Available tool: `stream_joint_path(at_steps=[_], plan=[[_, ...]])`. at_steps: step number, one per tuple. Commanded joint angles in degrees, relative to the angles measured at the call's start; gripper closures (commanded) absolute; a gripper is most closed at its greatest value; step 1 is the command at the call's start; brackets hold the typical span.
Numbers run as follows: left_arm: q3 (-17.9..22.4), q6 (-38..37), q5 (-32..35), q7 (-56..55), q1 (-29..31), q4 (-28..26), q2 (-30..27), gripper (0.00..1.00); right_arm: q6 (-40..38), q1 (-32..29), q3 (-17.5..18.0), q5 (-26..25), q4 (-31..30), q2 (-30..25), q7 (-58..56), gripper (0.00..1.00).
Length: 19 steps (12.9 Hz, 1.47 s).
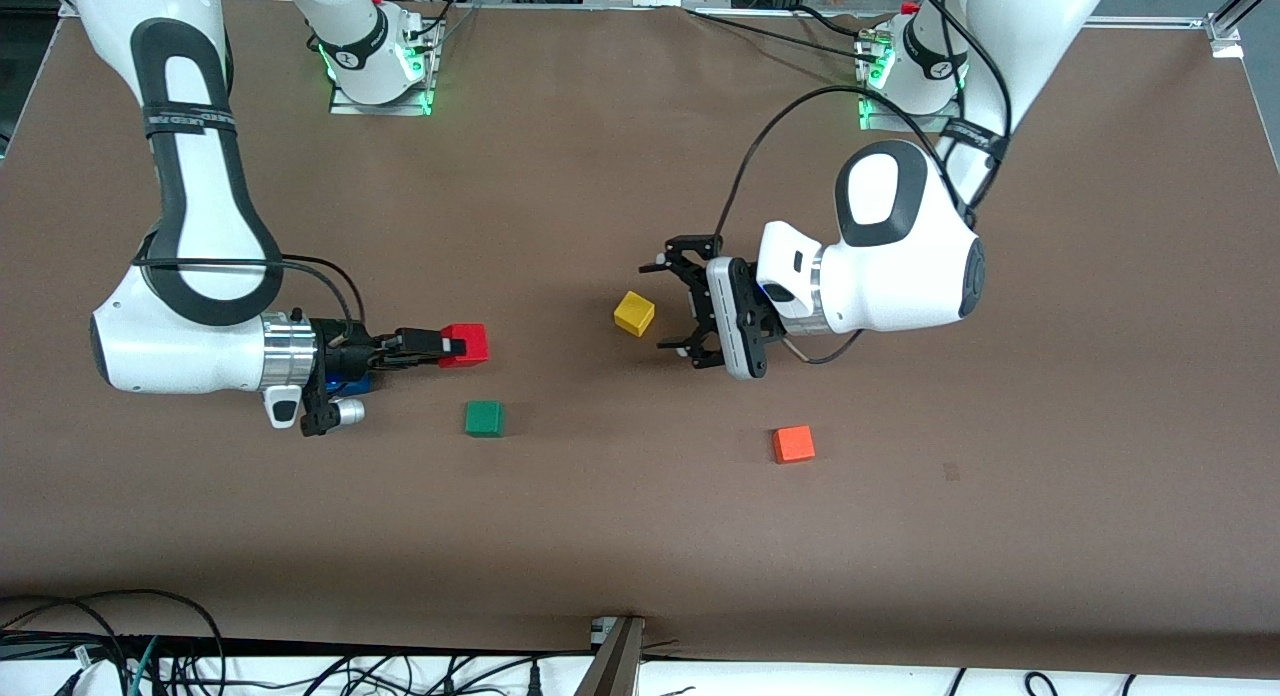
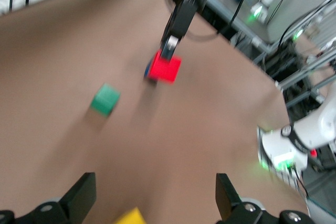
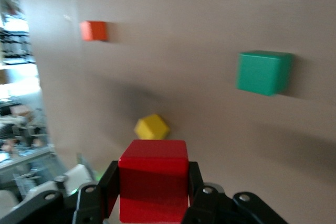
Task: Pass red block to right arm, stack on blue
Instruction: 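Move the red cube over the blue cube while the left gripper withdraws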
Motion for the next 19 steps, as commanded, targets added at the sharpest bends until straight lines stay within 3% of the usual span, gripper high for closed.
stream_joint_path(at_steps=[1, 3, 5, 7, 11, 14, 19], plan=[[0.0, -4.7, 9.6, -10.1, 0.6, -1.5, -2.1, 0.0, 0.7, 0.3, -1.0, -13.4, 0.7, -0.8, -0.1, 1.0], [0.5, -10.7, 15.9, -18.6, 0.6, -1.6, -3.2, 0.0, 1.6, 0.4, -1.3, -26.2, 0.5, -1.4, 1.0, 1.0], [0.6, -17.8, 24.7, -27.5, 0.7, -1.4, -4.9, 0.0, 3.2, 0.6, -1.4, -35.7, -0.1, -2.1, 3.5, 1.0], [0.6, -24.6, 33.8, -38.5, 1.4, -1.0, -8.1, 0.0, 8.0, 0.7, -1.4, -41.2, -3.3, -3.7, 6.2, 1.0], [0.7, -27.9, 47.6, -48.9, 5.5, -1.1, -13.8, 0.0, 20.7, 0.7, -1.8, -42.6, -15.8, -9.4, 7.0, 1.0], [1.2, -34.0, 50.3, -49.1, 9.3, 2.1, -15.2, 0.0, 26.3, 0.7, -1.9, -42.7, -20.8, -10.4, 9.6, 1.0], [19.6, -33.3, 49.8, -54.2, 1.8, -2.3, -25.1, 0.0, 35.1, 0.7, -1.8, -42.7, -26.9, -10.9, 9.8, 1.0]])
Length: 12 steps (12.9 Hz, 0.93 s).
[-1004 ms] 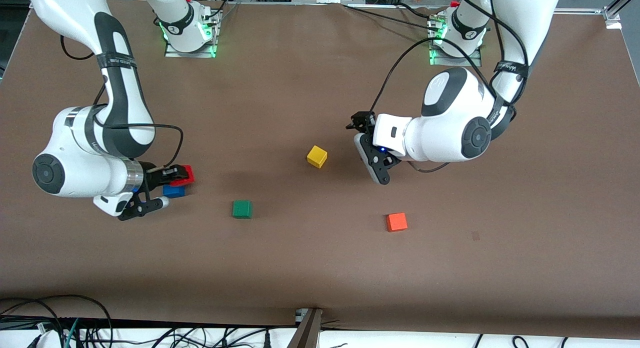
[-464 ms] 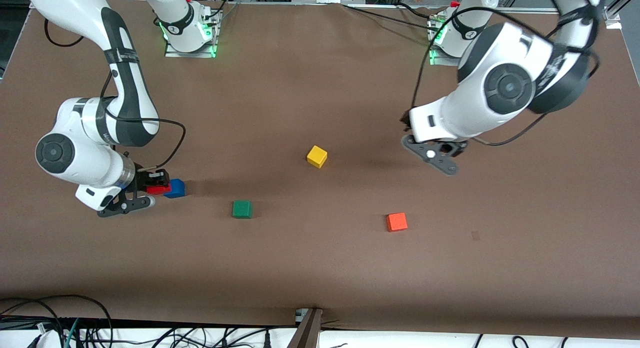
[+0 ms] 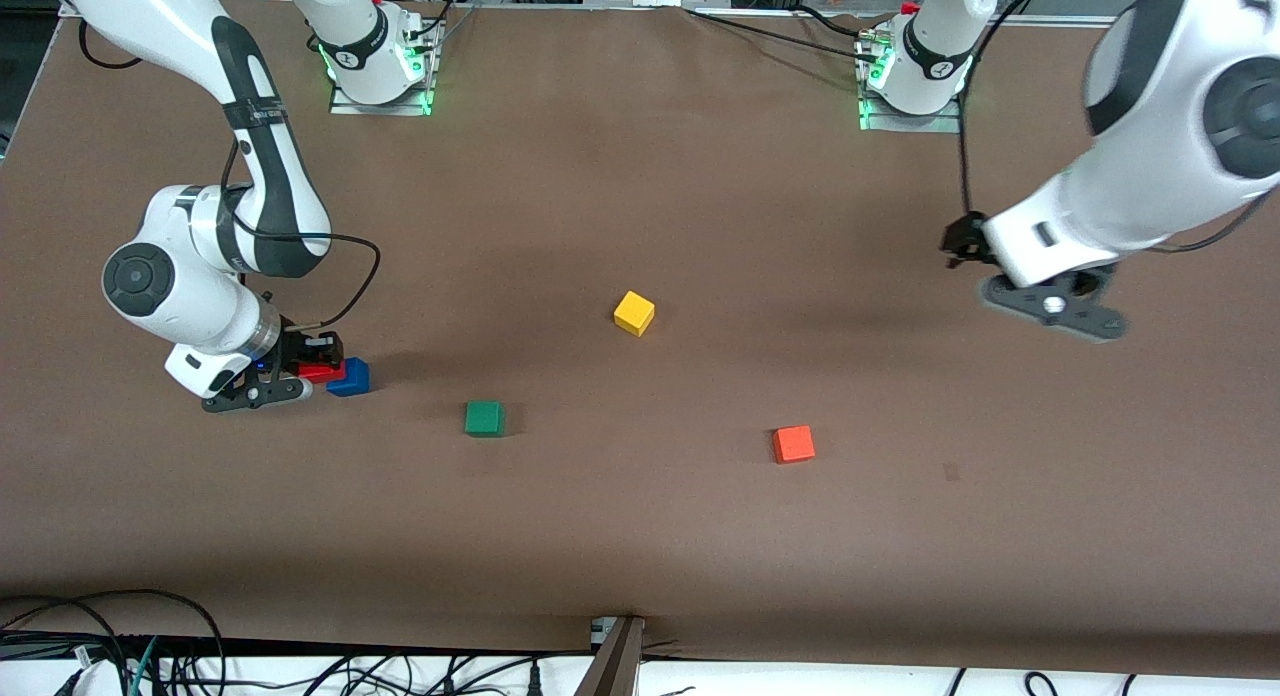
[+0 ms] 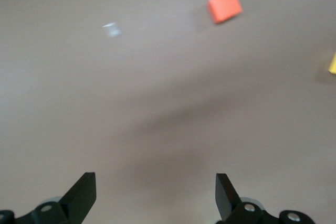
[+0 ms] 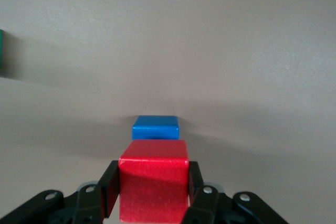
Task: Pass red block to right arm, stack on blue
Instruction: 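Move the red cube over the blue cube while the left gripper withdraws, then lower the red cube onto the blue cube with the right gripper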
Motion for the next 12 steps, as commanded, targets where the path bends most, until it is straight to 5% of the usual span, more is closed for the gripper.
stream_joint_path(at_steps=[1, 4, 8, 12], plan=[[7.5, 2.6, 0.9, -9.7, -4.5, -5.9, -7.3, 0.0, 4.4, 0.5, 0.0, -1.2, -5.1, -2.9, 1.4, 1.0], [9.6, 10.9, 0.9, -13.3, -4.6, -16.5, -15.7, 0.0, 6.1, 0.6, 0.2, -1.2, -6.0, -2.9, 1.5, 1.0], [10.6, 8.3, -5.8, -13.1, -3.1, -14.3, -15.1, 0.0, 9.4, 0.6, 0.3, -1.1, -7.5, -2.8, 1.9, 1.0], [10.6, 3.4, -5.6, -13.1, -2.9, -11.5, -13.8, 0.0, 9.7, 0.7, 0.4, -1.0, -8.2, -2.9, 2.8, 1.0]])
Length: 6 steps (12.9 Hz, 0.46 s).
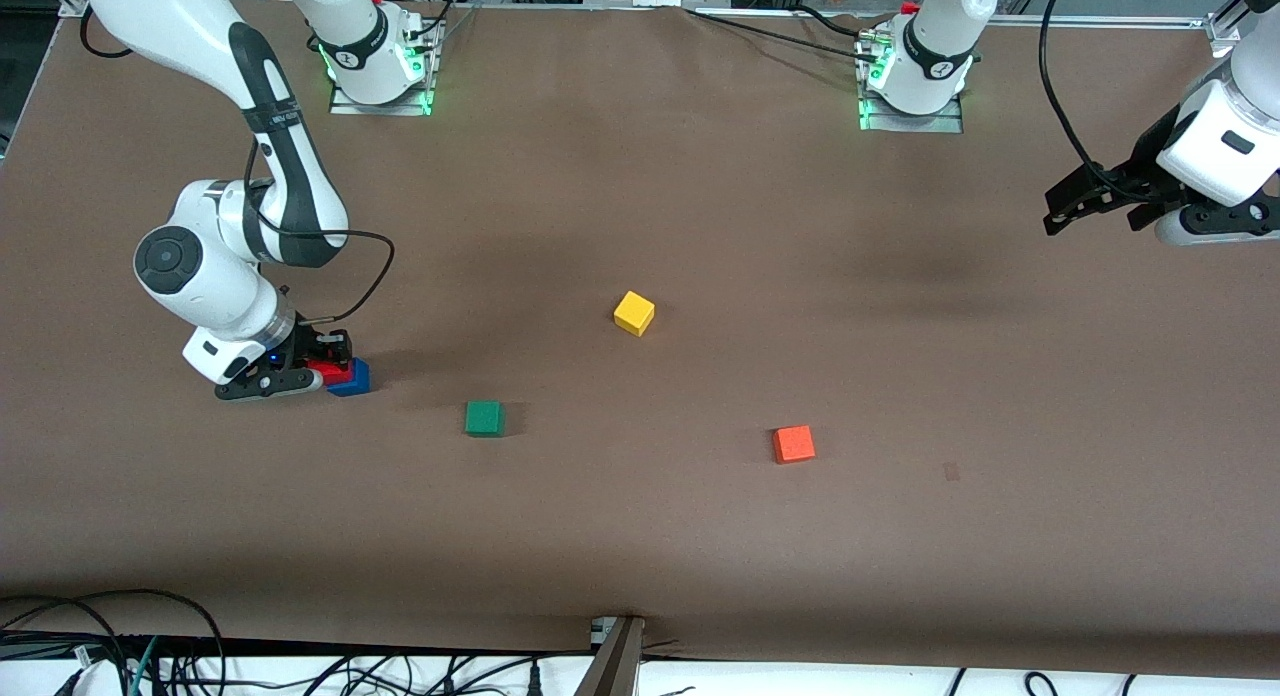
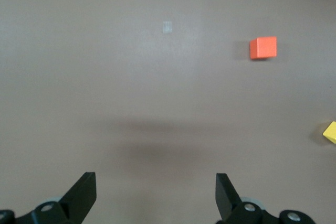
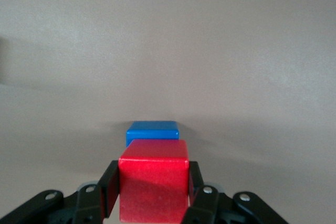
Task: Pass red block to right arm, stack on blue
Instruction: 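Lower the red cube onto the blue cube with the right gripper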
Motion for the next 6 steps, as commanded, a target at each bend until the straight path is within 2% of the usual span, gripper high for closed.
stream_joint_path(at_steps=[1, 6], plan=[[-0.2, -2.2, -0.7, -0.6, 0.2, 2.0, 0.7, 0.0, 0.7, 0.2, 0.7, -1.0, -2.6, -2.2, 1.7, 1.0], [-0.1, -2.2, -0.7, -0.6, 0.2, 2.6, 1.1, 0.0, 0.6, 0.2, 0.8, -1.0, -2.6, -2.5, 1.7, 1.0]])
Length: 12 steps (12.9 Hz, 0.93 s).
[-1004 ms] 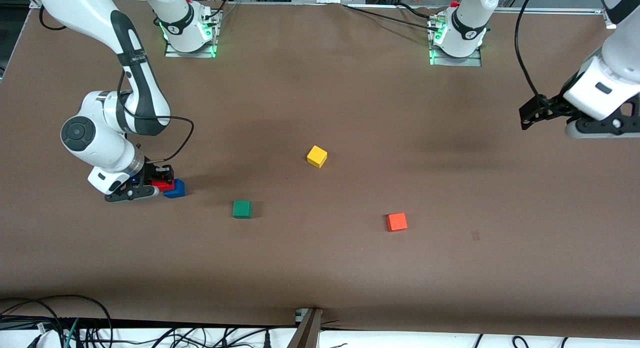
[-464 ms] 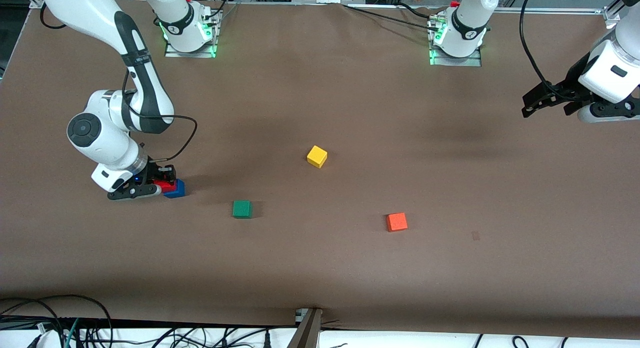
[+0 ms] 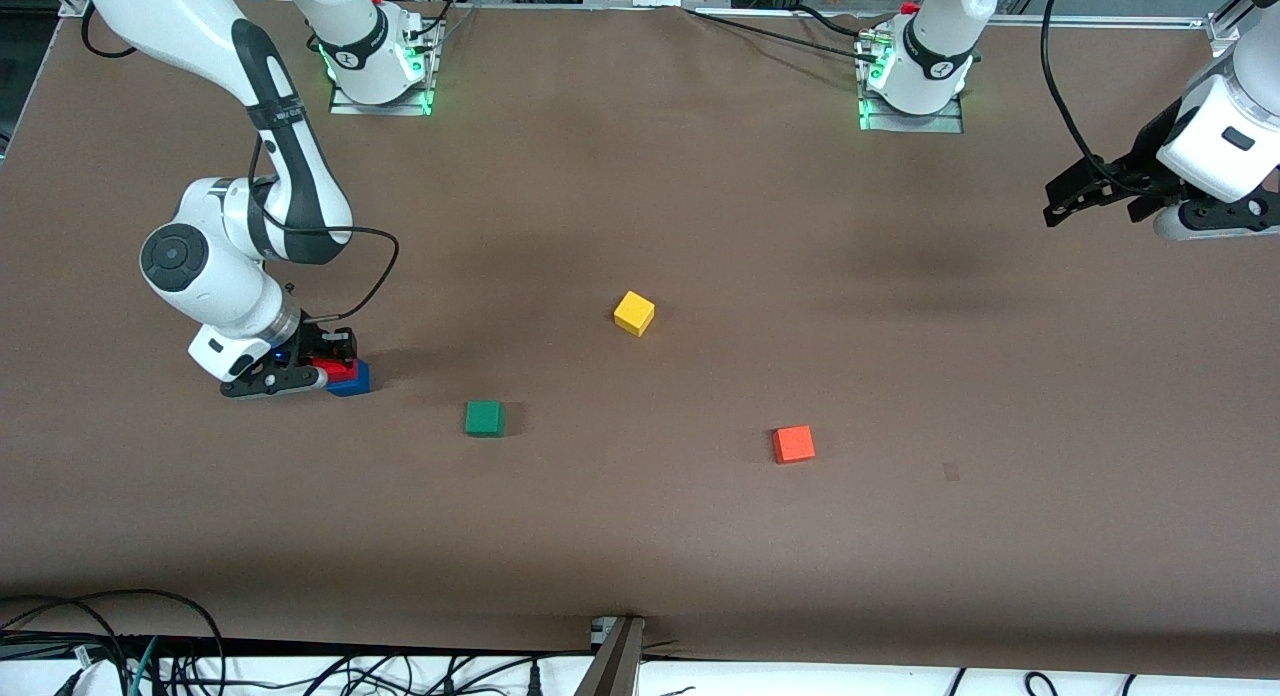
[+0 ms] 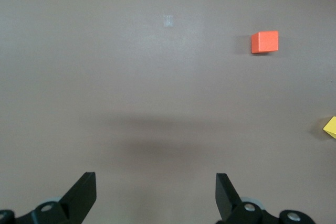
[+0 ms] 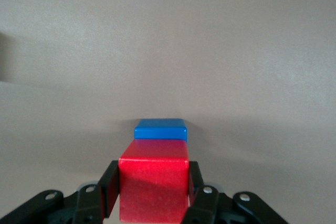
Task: Pass red block to right arm, stack on blue
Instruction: 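Lower the red cube onto the blue cube with the right gripper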
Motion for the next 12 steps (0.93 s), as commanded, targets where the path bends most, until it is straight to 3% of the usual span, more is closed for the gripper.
stream_joint_path(at_steps=[1, 2, 3, 7, 12], plan=[[-0.1, -1.3, -0.7, -0.5, 0.2, 2.2, 1.1, 0.0, 0.5, 0.0, 0.3, -1.0, -2.2, -2.1, 1.2, 0.95], [-0.1, -1.3, -0.7, -0.5, 0.2, 2.2, 1.3, 0.0, 0.5, 0.0, 0.3, -1.0, -2.1, -2.1, 1.1, 0.55], [-0.1, -1.3, -0.7, -0.5, 0.2, 2.2, 1.3, 0.0, 0.5, 0.0, 0.2, -0.9, -1.6, -2.0, 0.4, 0.01], [-0.3, -1.3, -0.7, -0.6, 0.1, 2.9, 1.5, 0.0, -3.0, -0.3, -1.3, -0.9, 1.8, -2.3, -0.3, 0.0], [-0.7, -1.3, -0.7, -0.6, 0.1, 3.1, 1.6, 0.0, -28.7, -0.6, -3.2, -1.0, 18.5, -2.3, -0.4, 0.0]])
